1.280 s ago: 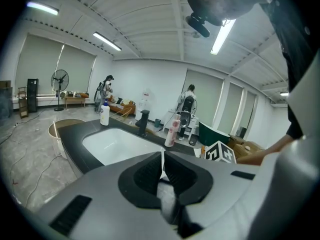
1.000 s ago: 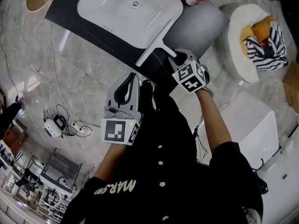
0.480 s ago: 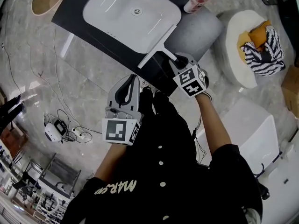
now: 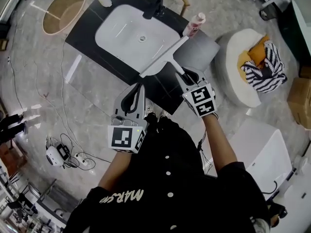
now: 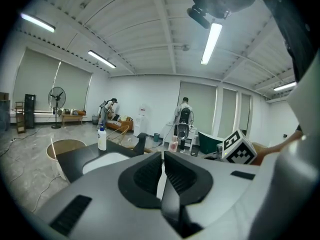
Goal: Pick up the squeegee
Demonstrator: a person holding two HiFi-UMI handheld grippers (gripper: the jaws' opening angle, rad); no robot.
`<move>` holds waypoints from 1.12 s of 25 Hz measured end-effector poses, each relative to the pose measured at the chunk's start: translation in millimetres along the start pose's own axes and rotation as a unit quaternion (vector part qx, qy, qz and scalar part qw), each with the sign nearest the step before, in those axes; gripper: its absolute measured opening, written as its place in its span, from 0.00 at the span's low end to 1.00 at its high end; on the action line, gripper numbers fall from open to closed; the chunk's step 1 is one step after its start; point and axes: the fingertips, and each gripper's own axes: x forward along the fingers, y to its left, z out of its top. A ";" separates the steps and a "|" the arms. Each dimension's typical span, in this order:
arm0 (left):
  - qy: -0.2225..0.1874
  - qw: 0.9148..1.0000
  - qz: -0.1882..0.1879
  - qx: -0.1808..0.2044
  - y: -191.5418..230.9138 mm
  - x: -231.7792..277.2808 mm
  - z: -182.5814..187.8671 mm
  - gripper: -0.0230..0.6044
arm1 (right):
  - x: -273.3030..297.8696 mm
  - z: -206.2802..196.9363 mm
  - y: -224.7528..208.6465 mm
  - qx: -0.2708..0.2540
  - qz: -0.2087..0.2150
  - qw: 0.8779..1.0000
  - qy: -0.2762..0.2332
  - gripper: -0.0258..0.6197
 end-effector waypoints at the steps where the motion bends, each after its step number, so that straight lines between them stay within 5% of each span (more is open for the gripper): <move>1: -0.006 1.000 -0.001 0.001 0.2 0.5 6.1 0.07 | -7.7 12.2 -2.0 0.003 -0.008 1.000 -0.015 0.18; 9: -0.052 0.998 -0.014 0.018 -8.7 3.5 51.9 0.07 | -79.5 84.3 -15.1 0.045 -0.074 0.988 -0.130 0.18; 15: -0.075 0.996 -0.021 0.034 -12.0 7.1 79.9 0.07 | -126.7 123.6 -30.7 0.048 -0.133 0.967 -0.211 0.18; 28: -0.132 0.989 -0.032 0.053 -20.4 16.7 139.9 0.07 | -207.6 168.7 -54.6 0.071 -0.193 0.921 -0.331 0.18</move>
